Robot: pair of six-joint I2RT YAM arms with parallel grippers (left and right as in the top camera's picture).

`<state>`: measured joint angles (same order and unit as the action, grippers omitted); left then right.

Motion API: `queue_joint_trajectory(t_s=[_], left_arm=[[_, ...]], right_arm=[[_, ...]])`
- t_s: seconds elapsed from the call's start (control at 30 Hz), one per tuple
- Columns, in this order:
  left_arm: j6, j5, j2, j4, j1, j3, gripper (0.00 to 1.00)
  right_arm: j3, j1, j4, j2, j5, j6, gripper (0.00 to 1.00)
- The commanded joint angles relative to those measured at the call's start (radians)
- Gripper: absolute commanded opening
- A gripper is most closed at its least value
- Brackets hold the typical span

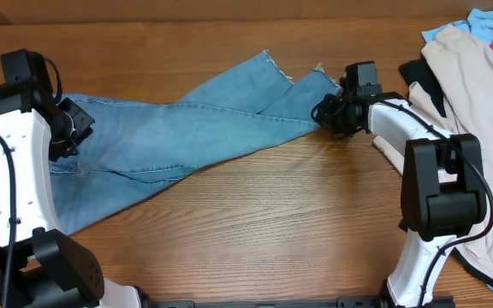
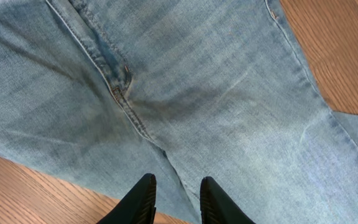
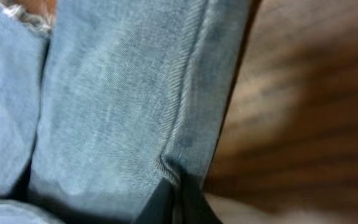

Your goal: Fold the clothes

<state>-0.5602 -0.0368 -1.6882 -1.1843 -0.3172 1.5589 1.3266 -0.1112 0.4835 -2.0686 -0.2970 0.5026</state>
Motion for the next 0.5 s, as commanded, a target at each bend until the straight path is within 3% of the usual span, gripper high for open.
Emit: queue_joint_trajectory(t_s=[0.0, 0.27, 0.4, 0.47], left_arm=[[0.045, 0.003, 0.002, -0.008, 0.004, 0.020, 0.27], [0.045, 0.000, 0.002, 0.001, 0.004, 0.021, 0.27], [0.045, 0.000, 0.002, 0.006, 0.004, 0.020, 0.26], [0.045, 0.000, 0.002, 0.006, 0.004, 0.020, 0.25]], right_arm=[[0.016, -0.002, 0.041, 0.080, -0.009, -0.026, 0.04], [0.060, -0.038, 0.047, 0.463, 0.012, -0.173, 0.04], [0.105, -0.072, -0.013, 0.529, 0.016, -0.185, 0.05], [0.109, -0.087, -0.069, 0.523, 0.016, -0.185, 0.10]])
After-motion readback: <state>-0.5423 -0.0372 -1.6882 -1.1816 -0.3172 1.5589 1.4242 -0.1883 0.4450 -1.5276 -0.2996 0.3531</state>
